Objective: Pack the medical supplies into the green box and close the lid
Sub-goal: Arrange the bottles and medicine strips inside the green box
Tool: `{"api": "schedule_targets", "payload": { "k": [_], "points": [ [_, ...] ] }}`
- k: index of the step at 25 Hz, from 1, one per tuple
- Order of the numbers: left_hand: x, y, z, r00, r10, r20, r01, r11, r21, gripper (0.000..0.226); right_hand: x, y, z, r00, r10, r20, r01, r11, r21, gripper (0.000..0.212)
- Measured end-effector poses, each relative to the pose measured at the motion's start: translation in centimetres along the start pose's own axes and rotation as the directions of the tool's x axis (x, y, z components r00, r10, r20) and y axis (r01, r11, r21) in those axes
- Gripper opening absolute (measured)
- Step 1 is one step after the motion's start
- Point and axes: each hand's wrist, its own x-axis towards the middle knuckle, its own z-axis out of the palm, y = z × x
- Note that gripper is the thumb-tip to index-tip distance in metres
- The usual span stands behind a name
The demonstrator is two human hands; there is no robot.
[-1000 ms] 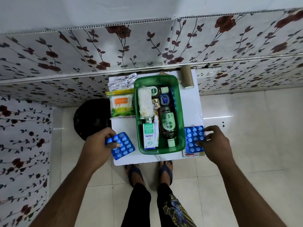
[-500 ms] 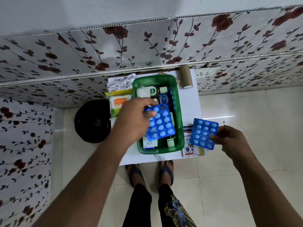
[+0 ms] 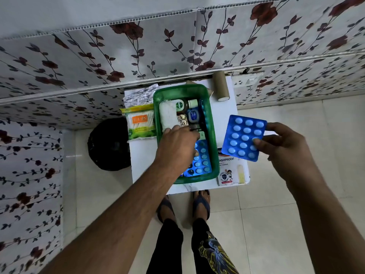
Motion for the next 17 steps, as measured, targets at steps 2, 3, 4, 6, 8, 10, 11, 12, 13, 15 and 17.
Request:
{"api": "schedule_targets", "payload": {
  "k": [2,3,4,6,8,10,11,12,13,15,17],
  "points": [
    [-0.2,-0.1,-0.7,0.999,0.023,0.039,-0.019,0.993,-0.114,0.031,-0.5,-1.0,0.9,1.000,-0.025,0.011,0.026,0.998,-0.062,0.031],
    [-0.4,-0.5,-1.3,0.999,0.022,0.034,-0.016,0.986,-0.165,0.033,-0.8,-1.4,1.6,0.999,-0.032,0.026,0.035,0.995,-0.093,0.032],
    [-0.6,-1.0,-2.1,1.000,0.015,0.000,-0.015,0.979,-0.202,0.035,-1.2,-1.7,2.4,0.998,-0.040,0.050,0.047,0.990,-0.130,0.032],
    [-1.0,-2.6,-3.7,0.991,-0.028,-0.133,-0.010,0.961,-0.276,0.035,-2.1,-1.9,4.8,0.991,-0.072,0.113,0.101,0.955,-0.280,0.032],
    [-1.7,-4.3,-5.1,0.961,-0.112,-0.254,0.011,0.928,-0.372,0.029,-2.8,-1.8,7.3,0.981,-0.107,0.159,0.175,0.841,-0.512,0.031],
    [-2.4,-5.9,-5.8,0.935,-0.183,-0.305,0.033,0.898,-0.438,0.024,-3.1,-1.7,9.2,0.972,-0.148,0.181,0.232,0.691,-0.685,0.034],
    [-2.7,-6.5,-5.6,0.930,-0.207,-0.305,0.045,0.885,-0.462,0.024,-3.1,-1.6,9.6,0.971,-0.160,0.179,0.240,0.632,-0.737,0.035],
    [-2.9,-7.1,-5.5,0.925,-0.232,-0.301,0.061,0.872,-0.487,0.024,-3.2,-1.6,10.1,0.970,-0.173,0.173,0.242,0.578,-0.779,0.036],
    [-3.1,-7.6,-5.2,0.919,-0.259,-0.298,0.076,0.856,-0.511,0.023,-3.3,-1.4,10.5,0.967,-0.188,0.171,0.246,0.519,-0.819,0.035],
    [-3.2,-8.4,-4.7,0.902,-0.313,-0.296,0.102,0.823,-0.559,0.022,-3.7,-1.2,11.0,0.958,-0.206,0.201,0.270,0.397,-0.877,0.033],
    [-3.5,-9.1,-4.1,0.888,-0.356,-0.290,0.126,0.796,-0.592,0.022,-4.2,-1.4,11.2,0.951,-0.181,0.250,0.299,0.335,-0.894,0.030]
  ]
}}
